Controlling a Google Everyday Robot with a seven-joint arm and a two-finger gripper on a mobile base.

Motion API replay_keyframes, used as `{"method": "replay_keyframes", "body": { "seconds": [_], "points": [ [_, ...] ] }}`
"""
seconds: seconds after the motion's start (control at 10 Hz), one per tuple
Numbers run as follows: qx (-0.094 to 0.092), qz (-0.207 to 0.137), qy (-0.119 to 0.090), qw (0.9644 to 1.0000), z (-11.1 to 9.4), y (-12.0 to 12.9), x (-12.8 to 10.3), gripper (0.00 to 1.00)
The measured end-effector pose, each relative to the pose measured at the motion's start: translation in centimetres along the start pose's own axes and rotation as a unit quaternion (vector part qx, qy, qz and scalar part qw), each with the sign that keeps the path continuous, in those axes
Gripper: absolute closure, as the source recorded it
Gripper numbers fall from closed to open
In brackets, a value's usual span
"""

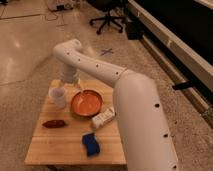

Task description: Place the ceramic cup in the ceramic bowl

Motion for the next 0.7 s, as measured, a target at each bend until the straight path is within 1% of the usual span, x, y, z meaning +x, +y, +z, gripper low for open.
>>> {"method": "replay_keyframes", "body": {
  "seconds": [0.3, 0.5, 0.7],
  "points": [
    [0.006, -0.027, 0.012, 0.9996, 2.5, -2.6, 0.2, 0.2],
    [0.001, -0.032, 0.013, 0.9994, 4.2, -2.9, 0.5, 0.2],
    [-0.01, -0.026, 0.01, 0.9996, 6.2, -2.5, 1.0, 0.2]
  ]
}}
